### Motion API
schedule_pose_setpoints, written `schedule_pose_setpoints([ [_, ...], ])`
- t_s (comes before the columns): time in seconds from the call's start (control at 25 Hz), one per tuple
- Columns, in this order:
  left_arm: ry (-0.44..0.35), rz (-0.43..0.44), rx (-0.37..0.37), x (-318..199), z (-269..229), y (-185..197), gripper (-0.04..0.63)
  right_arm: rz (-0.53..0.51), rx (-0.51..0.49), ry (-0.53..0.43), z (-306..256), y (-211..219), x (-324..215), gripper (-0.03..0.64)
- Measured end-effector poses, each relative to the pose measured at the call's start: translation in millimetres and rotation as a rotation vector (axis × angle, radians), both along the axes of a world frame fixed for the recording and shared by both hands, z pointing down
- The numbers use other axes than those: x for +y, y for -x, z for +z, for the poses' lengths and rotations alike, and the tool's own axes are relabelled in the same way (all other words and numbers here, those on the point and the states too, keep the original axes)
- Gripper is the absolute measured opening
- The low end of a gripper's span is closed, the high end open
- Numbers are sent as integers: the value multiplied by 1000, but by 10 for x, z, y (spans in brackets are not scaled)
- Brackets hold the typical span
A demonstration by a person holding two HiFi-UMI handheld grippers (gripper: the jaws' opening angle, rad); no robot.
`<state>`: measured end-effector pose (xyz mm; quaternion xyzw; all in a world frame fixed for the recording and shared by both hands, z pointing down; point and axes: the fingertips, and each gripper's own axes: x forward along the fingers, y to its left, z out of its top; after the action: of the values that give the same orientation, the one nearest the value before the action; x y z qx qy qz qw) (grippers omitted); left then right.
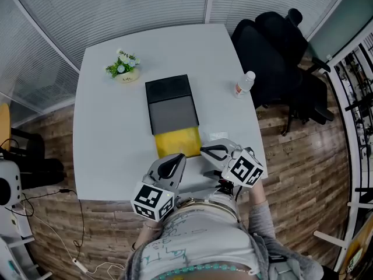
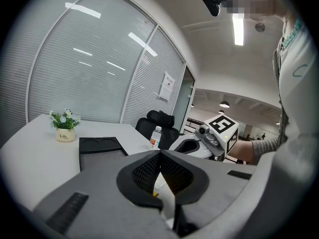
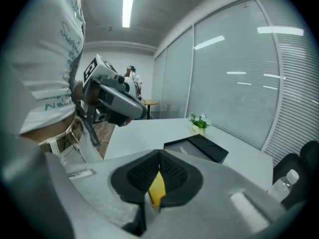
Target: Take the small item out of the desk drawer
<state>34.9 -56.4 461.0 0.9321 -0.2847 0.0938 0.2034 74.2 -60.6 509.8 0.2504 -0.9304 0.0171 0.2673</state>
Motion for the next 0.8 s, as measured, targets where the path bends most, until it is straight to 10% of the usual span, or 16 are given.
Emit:
schedule_pose_setpoints([
  [0.36,-79,-20,46,-87,-198,3,-3,78,-189,-186,-705,186,-63,3],
  [0.8,-367,-103,106,-283,-975,151,-3,230,-263,-380,-1324,376,-117,3],
])
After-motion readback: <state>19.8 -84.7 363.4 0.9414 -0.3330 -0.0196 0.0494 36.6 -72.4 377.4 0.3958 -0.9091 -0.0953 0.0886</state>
